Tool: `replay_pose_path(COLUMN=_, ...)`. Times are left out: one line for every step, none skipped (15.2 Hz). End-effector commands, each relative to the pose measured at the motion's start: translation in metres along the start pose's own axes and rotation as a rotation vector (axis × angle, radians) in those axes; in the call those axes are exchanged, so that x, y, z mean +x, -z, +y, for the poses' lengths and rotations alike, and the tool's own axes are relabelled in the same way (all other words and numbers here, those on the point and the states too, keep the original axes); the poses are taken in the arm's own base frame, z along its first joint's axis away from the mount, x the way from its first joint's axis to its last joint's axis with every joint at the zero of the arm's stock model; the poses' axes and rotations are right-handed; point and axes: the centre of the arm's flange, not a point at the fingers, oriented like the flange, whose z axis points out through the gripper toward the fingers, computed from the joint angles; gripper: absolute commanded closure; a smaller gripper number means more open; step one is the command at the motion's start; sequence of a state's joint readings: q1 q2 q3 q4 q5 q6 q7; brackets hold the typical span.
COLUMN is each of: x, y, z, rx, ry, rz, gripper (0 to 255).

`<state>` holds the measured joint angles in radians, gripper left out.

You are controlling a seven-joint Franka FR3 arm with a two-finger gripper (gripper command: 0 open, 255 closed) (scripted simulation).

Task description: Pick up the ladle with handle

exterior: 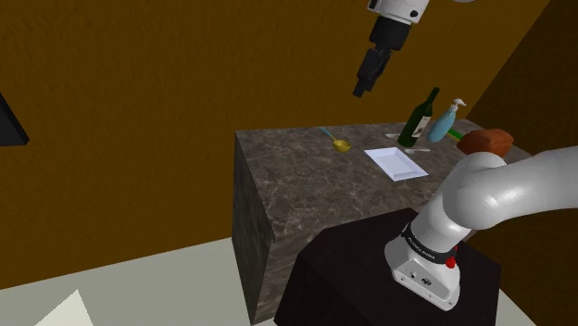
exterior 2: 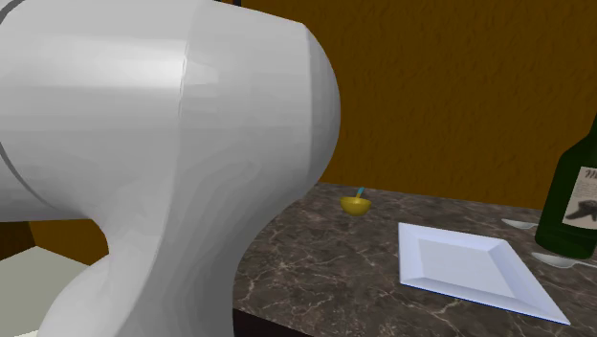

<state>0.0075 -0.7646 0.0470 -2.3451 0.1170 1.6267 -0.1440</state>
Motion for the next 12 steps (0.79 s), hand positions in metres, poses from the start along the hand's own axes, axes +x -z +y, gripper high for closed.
replay_pose_path(x=0.000, y=0.000, z=0.000, rx=0.000, ry=0.000, rz=0.000, gripper=0)
replay_pose_path(x=0.006, y=-0.007, z=0.010, rx=0.002, ry=-0.015, rz=-0.001, gripper=0)
replay_pose_path(x=0.012, y=-0.015, z=0.019, rx=0.004, ry=-0.030, rz=-0.003, gripper=0)
replay_pose_path(x=0.018, y=-0.022, z=0.029, rx=0.006, ry=-0.045, rz=-0.004, gripper=0)
replay_pose_path(x=0.023, y=-0.029, z=0.039, rx=0.008, ry=-0.060, rz=-0.006, gripper=0)
replay_pose_path(x=0.029, y=-0.037, z=0.049, rx=0.010, ry=-0.075, rz=-0.007, gripper=0)
replay_pose_path(x=0.034, y=-0.044, z=0.059, rx=0.012, ry=-0.090, rz=-0.008, gripper=0)
replay_pose_path(x=0.039, y=-0.052, z=0.069, rx=0.014, ry=-0.105, rz=-0.010, gripper=0)
replay_pose_path(x=0.044, y=-0.059, z=0.079, rx=0.016, ry=-0.120, rz=-0.011, gripper=0)
replay_pose_path(x=0.049, y=-0.067, z=0.089, rx=0.019, ry=-0.135, rz=-0.012, gripper=0)
replay_pose_path(x=0.054, y=-0.075, z=0.099, rx=0.021, ry=-0.151, rz=-0.014, gripper=0)
replay_pose_path(x=0.058, y=-0.082, z=0.109, rx=0.023, ry=-0.166, rz=-0.015, gripper=0)
